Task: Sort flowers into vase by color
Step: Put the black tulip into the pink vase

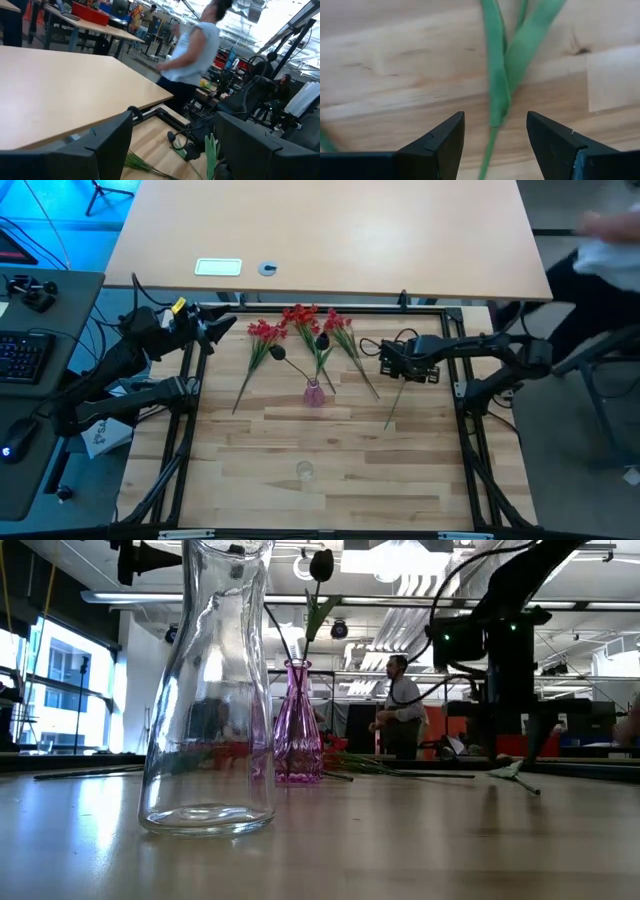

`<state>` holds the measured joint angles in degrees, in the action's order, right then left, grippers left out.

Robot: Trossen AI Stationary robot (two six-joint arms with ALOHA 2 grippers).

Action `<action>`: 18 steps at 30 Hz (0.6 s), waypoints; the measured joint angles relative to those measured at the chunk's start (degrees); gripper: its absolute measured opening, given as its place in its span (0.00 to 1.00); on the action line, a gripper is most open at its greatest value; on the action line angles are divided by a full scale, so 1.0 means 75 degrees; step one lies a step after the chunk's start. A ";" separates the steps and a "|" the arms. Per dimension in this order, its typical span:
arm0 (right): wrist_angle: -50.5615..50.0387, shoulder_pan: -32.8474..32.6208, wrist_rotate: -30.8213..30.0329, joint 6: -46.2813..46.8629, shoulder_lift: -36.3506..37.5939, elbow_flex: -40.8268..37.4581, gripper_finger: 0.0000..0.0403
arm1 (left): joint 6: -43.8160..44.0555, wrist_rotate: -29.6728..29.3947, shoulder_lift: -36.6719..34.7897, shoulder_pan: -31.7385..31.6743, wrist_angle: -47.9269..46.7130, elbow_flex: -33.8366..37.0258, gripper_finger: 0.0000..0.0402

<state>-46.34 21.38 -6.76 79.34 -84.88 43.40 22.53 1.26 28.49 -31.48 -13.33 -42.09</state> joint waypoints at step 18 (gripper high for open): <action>0.0978 0.0729 0.0751 -0.0112 0.0111 -0.0949 0.40 | 0.0180 -0.0091 0.0000 0.0002 -0.0074 0.0000 0.67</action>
<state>-39.01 26.84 -1.13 78.50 -84.05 36.28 23.88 0.58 28.49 -31.47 -13.89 -42.09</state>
